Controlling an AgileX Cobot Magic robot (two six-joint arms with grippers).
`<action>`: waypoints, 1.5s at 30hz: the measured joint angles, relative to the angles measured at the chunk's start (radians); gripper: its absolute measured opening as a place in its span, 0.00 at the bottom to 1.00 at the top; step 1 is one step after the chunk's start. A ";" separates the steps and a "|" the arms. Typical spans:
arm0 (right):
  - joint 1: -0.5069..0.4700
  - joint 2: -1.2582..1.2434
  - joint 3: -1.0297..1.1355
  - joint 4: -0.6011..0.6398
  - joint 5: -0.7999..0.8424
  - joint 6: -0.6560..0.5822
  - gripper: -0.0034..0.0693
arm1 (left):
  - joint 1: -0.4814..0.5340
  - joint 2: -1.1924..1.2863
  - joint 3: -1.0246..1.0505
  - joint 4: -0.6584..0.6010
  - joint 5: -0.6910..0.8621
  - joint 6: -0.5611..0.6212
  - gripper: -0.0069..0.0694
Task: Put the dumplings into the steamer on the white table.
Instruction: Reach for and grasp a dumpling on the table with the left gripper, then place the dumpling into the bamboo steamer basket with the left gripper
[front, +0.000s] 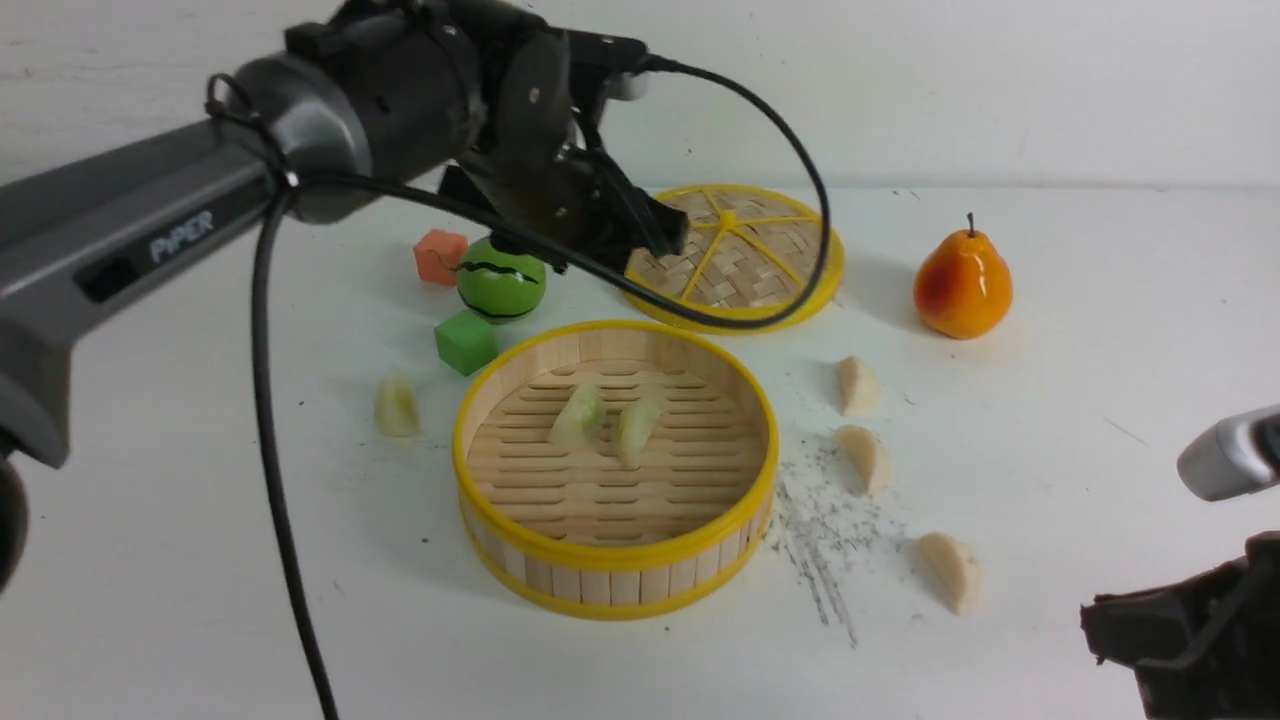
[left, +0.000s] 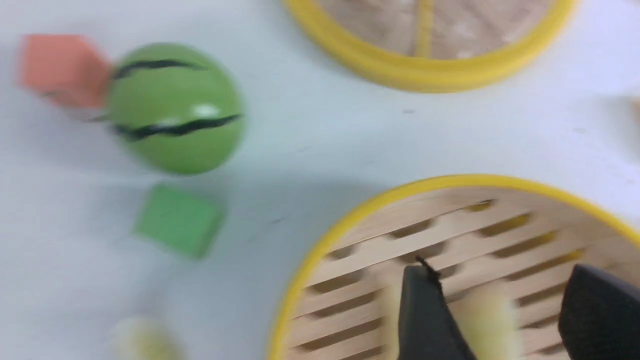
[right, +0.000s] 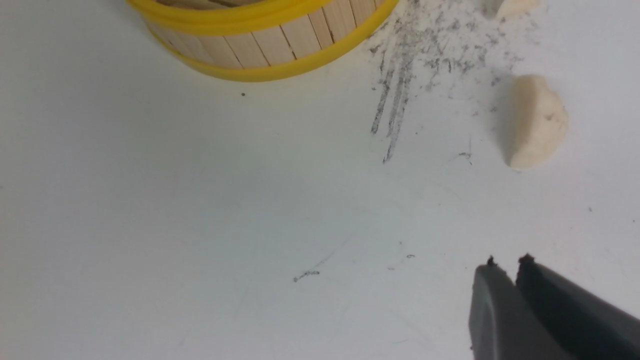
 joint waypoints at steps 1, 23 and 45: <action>0.000 0.000 0.001 0.000 -0.001 0.000 0.14 | 0.029 0.000 0.006 0.016 0.027 -0.028 0.56; 0.000 0.000 0.002 0.000 -0.027 0.000 0.15 | 0.310 0.105 0.280 -0.112 -0.190 -0.102 0.56; 0.000 0.000 0.004 0.000 -0.034 -0.011 0.17 | 0.279 -0.009 0.220 -0.227 -0.103 0.080 0.40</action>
